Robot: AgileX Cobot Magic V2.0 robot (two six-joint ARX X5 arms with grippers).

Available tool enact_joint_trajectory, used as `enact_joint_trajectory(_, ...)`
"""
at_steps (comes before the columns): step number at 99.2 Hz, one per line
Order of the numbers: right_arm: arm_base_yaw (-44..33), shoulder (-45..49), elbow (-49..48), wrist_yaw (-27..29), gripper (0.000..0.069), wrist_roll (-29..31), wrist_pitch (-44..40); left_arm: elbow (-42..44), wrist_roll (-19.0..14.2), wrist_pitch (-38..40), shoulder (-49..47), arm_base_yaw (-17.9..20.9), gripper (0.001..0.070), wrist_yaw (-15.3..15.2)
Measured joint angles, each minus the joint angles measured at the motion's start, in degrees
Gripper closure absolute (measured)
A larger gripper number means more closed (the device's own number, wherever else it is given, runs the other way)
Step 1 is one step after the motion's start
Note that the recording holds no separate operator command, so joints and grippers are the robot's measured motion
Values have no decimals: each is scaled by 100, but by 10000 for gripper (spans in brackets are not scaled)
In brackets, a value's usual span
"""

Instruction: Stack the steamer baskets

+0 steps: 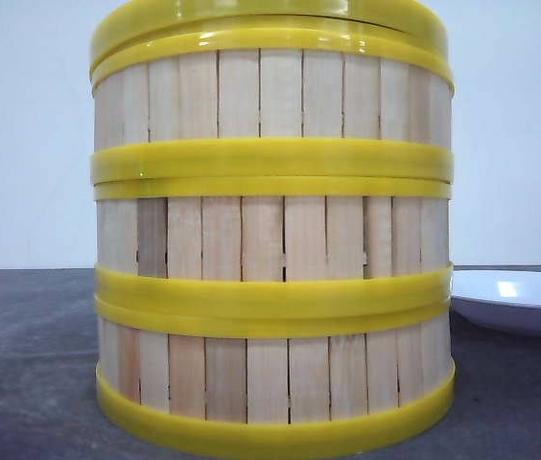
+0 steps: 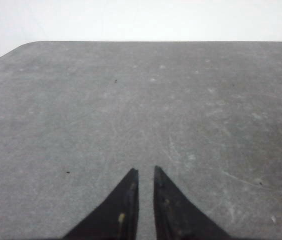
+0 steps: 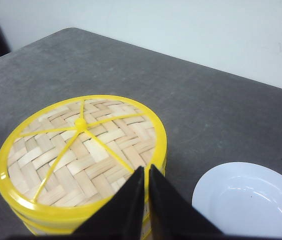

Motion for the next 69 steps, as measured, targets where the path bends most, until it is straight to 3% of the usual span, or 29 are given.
enact_joint_trajectory(69,-31,2,0,70,682,-105,70,0,0,0,0,0,681,0)
